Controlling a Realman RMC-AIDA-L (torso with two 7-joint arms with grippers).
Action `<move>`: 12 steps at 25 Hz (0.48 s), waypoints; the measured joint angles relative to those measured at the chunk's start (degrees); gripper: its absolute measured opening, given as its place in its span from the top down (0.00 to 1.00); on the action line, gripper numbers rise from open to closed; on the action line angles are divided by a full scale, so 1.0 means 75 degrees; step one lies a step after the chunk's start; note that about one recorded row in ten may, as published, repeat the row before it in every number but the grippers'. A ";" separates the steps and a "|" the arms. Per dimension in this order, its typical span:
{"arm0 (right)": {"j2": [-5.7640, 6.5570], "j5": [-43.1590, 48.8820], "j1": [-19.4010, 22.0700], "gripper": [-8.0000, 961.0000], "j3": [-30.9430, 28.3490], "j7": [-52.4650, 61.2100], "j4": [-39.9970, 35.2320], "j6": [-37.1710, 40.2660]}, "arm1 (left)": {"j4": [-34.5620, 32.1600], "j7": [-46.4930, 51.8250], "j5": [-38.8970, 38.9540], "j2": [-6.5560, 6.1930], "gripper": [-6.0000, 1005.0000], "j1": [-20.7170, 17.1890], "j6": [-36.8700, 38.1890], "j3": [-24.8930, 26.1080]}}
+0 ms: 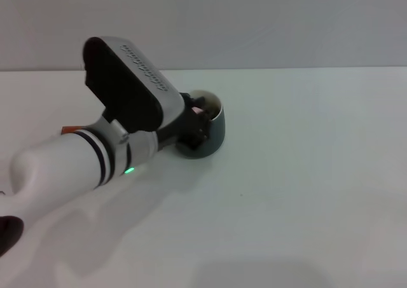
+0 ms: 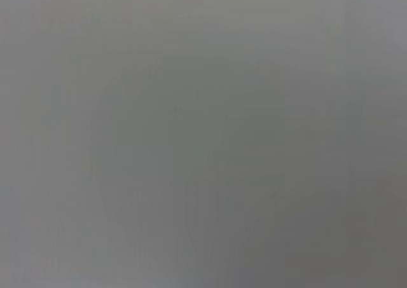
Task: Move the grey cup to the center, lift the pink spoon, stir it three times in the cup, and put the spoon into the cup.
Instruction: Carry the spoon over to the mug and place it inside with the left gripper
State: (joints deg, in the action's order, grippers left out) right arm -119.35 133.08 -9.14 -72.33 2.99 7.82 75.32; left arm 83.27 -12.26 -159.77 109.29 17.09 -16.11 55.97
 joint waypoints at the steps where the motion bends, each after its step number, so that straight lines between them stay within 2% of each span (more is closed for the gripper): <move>1: 0.0000 0.0001 0.0000 0.99 0.0000 0.0000 0.0000 0.0000 | 0.0000 -0.0477 0.0329 0.0096 0.78 -0.0029 -0.0101 0.0047; 2: 0.0000 0.0003 0.0000 0.99 0.0000 0.0000 0.0000 0.0000 | 0.0000 -0.0477 0.0329 0.0096 0.78 -0.0029 -0.0101 0.0047; 4: 0.0000 0.0005 0.0001 0.99 0.0001 0.0000 0.0000 0.0000 | 0.0037 -0.1166 0.0757 0.0235 0.77 -0.0161 -0.0351 0.0256; 5: 0.0000 0.0006 0.0003 0.99 0.0005 0.0000 -0.0001 0.0000 | 0.0037 -0.1166 0.0757 0.0235 0.77 -0.0161 -0.0351 0.0256; 9: -0.0001 0.0009 -0.0007 0.99 0.0011 -0.0001 0.0000 0.0000 | 0.0107 -0.2261 0.1475 0.0442 0.77 -0.0556 -0.0588 0.0796; 12: -0.0005 0.0009 -0.0022 0.99 0.0011 -0.0001 0.0000 0.0000 | 0.0125 -0.2773 0.1861 0.0534 0.76 -0.0723 -0.0671 0.1047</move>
State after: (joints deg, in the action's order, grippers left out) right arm -119.39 133.15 -9.31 -72.24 2.98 7.82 75.32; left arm 84.21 -33.05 -145.81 113.29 11.67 -21.14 63.83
